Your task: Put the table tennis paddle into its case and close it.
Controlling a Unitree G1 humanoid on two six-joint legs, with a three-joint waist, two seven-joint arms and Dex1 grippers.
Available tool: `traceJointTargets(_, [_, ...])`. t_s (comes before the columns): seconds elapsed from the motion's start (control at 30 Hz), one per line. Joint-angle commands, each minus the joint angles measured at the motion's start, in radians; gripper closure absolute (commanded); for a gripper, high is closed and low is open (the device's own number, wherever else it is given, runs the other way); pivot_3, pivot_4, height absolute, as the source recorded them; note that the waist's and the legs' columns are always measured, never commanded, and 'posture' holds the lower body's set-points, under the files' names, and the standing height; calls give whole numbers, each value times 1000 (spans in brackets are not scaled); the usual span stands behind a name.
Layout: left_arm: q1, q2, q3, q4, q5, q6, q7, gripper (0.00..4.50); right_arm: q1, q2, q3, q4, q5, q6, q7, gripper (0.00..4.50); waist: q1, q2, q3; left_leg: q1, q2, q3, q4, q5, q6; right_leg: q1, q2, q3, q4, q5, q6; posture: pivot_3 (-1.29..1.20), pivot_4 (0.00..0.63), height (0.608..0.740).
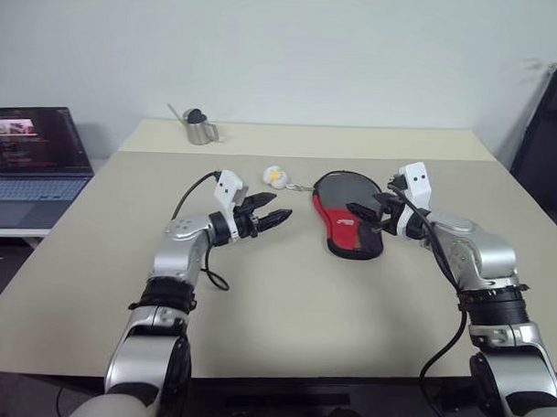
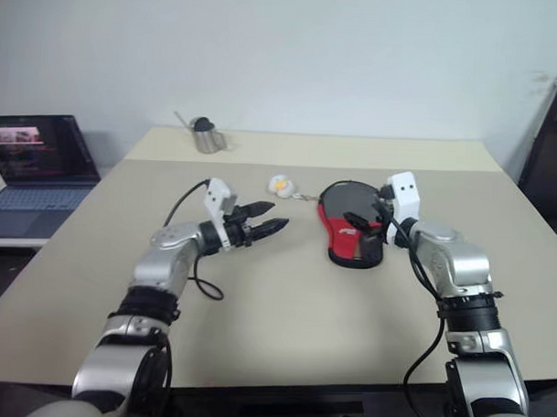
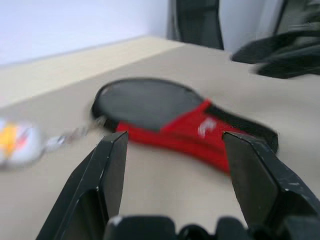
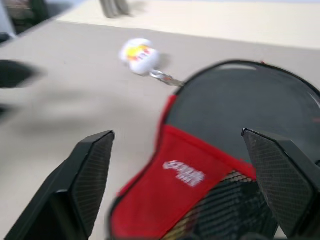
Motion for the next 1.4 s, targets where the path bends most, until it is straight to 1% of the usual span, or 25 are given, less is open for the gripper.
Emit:
traceJointTargets(0.03, [67,58,29,-327,-136,168,-3,1246,-93,18,13,196,-88,-118,-15,39,4,0,0,0,-1,0,0,0,0,0,-1,0,0,0,0,0,150,740])
traceJointTargets(0.1, [118,94,40,-443,-180,236,15,1246,-138,27,4,329,-114,-173,-10,39,8,0,0,0,-2,1,0,0,0,1,-3,0,-1,0,0,0,150,740])
traceJointTargets(0.23, [189,165,72,-584,-244,321,47,1246,-201,22,-13,524,-152,-270,5,39,7,0,0,0,-2,1,1,0,0,1,-3,0,-1,0,1,0,150,740])
traceJointTargets(0.33, [226,220,92,-645,-276,353,55,1246,-217,12,-19,575,-166,-301,32,39,3,0,0,0,-2,0,0,0,0,1,-2,0,-1,0,1,0,150,740])
traceJointTargets(0.47, [243,267,115,-660,-286,357,78,1246,-207,-8,-40,588,-164,-294,50,39,-1,0,0,0,-1,0,0,0,0,1,-1,0,-1,0,0,0,150,740])
traceJointTargets(0.67, [223,265,96,-648,-289,349,112,1246,-215,-9,-75,688,-182,-324,5,39,0,0,0,1,-1,1,0,0,0,1,-2,1,-1,0,0,0,150,740])
traceJointTargets(0.9, [197,261,74,-638,-286,336,124,1246,-253,7,-56,810,-249,-390,8,39,-1,0,0,1,-1,1,0,0,0,1,-1,1,-1,0,0,0,150,740])
traceJointTargets(1.07, [195,270,69,-635,-286,334,121,1246,-284,30,-19,853,-310,-433,55,39,-4,0,0,1,-1,2,0,0,0,1,-1,1,-1,0,0,0,150,740])
traceJointTargets(1.27, [198,283,71,-628,-282,325,113,1246,-310,55,30,901,-375,-437,129,39,-16,0,0,3,-1,2,0,0,0,2,-1,2,0,0,0,0,150,740])
traceJointTargets(1.4, [209,291,74,-623,-280,316,108,1246,-321,68,40,924,-400,-425,146,39,-27,0,0,4,-1,2,0,0,0,2,-1,2,0,0,0,0,150,740])
